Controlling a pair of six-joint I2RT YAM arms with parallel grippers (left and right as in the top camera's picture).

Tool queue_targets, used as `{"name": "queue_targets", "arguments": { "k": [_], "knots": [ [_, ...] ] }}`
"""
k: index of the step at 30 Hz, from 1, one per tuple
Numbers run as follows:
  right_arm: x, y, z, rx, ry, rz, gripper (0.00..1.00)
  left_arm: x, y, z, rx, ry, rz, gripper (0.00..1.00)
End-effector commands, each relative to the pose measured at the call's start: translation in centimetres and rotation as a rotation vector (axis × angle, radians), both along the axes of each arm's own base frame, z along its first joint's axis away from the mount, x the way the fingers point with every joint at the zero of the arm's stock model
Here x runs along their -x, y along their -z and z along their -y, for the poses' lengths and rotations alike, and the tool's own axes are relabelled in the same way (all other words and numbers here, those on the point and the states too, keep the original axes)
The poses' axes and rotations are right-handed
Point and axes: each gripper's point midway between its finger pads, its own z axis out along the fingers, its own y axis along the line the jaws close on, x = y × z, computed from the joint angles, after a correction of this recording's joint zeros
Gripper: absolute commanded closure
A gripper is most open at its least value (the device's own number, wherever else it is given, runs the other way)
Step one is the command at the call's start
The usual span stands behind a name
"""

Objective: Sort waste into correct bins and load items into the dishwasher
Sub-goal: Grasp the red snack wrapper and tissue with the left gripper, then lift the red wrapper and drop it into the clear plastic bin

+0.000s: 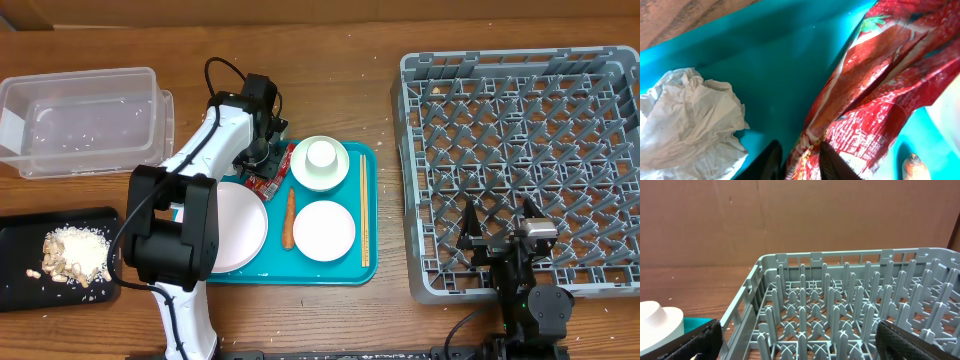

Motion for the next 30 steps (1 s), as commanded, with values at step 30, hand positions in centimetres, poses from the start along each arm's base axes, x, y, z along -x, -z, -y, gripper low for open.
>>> {"name": "queue_targets", "arguments": {
  "k": [30],
  "knots": [
    [0.0, 0.1, 0.2, 0.004, 0.01, 0.007, 0.0, -9.2, -18.7, -4.1, 0.236, -0.644, 0.293, 0.96]
  ]
}}
